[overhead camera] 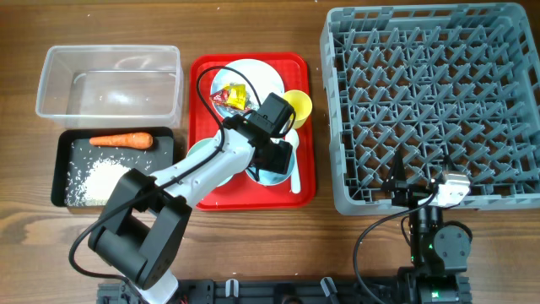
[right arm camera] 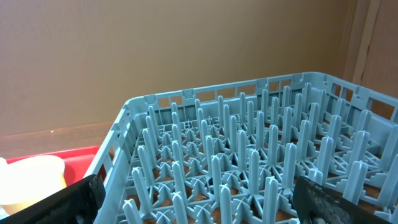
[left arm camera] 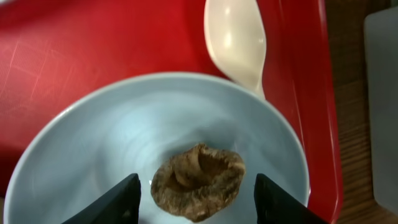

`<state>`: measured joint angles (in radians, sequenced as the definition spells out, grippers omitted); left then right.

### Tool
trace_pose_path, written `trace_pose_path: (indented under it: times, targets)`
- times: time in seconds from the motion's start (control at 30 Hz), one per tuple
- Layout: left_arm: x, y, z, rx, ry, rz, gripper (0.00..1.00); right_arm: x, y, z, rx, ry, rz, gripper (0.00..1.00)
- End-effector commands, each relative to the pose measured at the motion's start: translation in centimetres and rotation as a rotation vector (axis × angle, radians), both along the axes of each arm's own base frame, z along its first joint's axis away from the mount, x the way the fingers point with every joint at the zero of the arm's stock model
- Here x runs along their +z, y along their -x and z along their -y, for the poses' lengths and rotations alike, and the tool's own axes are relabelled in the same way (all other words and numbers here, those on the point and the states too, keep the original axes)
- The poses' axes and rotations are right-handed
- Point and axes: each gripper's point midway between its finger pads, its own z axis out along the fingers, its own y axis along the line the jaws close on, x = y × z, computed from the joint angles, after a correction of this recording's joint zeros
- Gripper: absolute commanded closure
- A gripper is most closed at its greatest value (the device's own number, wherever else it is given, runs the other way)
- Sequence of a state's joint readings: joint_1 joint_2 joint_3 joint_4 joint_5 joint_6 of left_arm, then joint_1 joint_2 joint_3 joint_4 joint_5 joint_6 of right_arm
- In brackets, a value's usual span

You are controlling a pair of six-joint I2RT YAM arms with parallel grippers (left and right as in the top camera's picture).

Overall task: Sort waste into correct bins and load items into the dishwasher rack
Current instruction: 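Lower the left gripper and grasp the brown food piece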

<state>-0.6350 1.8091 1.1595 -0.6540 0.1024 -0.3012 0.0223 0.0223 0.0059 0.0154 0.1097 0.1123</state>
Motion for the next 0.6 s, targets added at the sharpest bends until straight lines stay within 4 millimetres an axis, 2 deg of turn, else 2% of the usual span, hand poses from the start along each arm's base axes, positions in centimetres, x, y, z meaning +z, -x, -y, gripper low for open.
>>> trace_pose_path:
  times: [0.0, 0.13, 0.57]
  targets:
    - [-0.75, 0.42, -0.02, -0.011, -0.006, -0.012, 0.42, 0.04, 0.01, 0.27, -0.014, -0.007, 0.003, 0.0]
    - [-0.83, 0.12, -0.6, -0.002, -0.039, 0.005, 0.41, 0.04, 0.01, 0.27, -0.014, -0.007, 0.003, 0.0]
    - [-1.09, 0.33, -0.73, -0.001, -0.042, 0.0, 0.43, 0.04, 0.01, 0.27, -0.014, -0.007, 0.003, 0.0]
